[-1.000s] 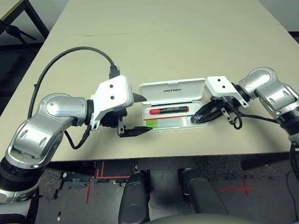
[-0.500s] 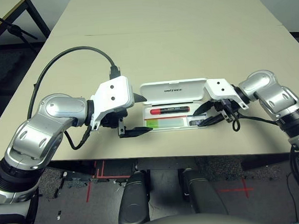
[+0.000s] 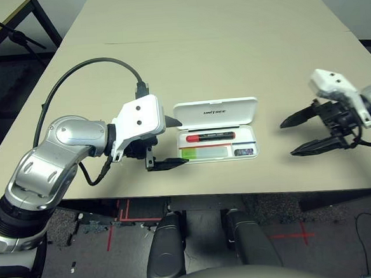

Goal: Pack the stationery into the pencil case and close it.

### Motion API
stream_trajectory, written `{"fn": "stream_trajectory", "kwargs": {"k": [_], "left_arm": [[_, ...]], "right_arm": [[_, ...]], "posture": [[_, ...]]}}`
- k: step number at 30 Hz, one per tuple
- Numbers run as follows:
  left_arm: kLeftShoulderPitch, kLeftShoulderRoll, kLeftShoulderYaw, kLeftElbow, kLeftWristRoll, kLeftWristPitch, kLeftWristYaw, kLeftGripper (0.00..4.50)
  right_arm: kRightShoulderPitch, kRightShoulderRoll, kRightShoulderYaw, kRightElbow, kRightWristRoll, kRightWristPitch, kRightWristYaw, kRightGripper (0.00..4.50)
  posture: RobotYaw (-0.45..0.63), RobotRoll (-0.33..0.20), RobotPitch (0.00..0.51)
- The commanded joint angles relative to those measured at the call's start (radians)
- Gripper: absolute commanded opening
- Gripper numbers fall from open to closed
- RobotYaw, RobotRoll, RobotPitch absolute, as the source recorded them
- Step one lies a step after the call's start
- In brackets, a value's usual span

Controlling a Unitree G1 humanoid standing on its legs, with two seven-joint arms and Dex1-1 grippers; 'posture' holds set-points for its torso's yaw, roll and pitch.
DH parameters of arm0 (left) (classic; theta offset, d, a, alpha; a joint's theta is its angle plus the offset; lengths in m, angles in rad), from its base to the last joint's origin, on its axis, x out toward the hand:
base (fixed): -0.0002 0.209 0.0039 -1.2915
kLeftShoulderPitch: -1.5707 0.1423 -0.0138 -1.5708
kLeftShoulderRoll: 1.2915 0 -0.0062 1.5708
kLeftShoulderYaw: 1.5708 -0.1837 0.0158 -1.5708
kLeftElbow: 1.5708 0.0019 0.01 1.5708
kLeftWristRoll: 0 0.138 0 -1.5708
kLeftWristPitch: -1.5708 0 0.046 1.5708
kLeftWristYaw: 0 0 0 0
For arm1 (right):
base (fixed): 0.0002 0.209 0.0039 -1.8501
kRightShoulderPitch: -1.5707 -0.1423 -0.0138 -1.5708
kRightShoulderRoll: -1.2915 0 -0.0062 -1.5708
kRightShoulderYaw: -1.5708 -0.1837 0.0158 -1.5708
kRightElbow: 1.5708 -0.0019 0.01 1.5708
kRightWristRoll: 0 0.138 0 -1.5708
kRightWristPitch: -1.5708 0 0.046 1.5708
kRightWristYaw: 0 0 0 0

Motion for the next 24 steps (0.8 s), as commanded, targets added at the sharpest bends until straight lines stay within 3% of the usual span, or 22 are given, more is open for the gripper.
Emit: {"fn": "stream_trajectory", "kwargs": {"k": [1,13,17,24], "left_arm": [[-0.006,0.001,-0.014,0.013,0.005,-0.018,-0.017,4.50],[0.019,0.051,-0.011,0.113,0.083,-0.031,-0.004,4.50],[0.003,0.091,-0.025,0.209,0.137,-0.001,0.001,3.56],[-0.005,0.162,-0.077,0.336,0.260,-0.017,-0.021,0.82]], "right_arm": [[0.041,0.017,-0.104,0.011,0.057,0.023,-0.020,4.47],[0.149,-0.001,-0.139,-0.035,0.040,0.029,-0.015,4.47],[0.152,0.001,-0.133,-0.041,0.030,0.025,-0.021,4.50],[0.154,0.007,-0.127,-0.053,0.022,0.024,-0.026,4.50]], "posture": [[0.07,0.000,0.164],[0.04,0.000,0.159],[0.04,0.000,0.160],[0.03,0.000,0.164]]}}
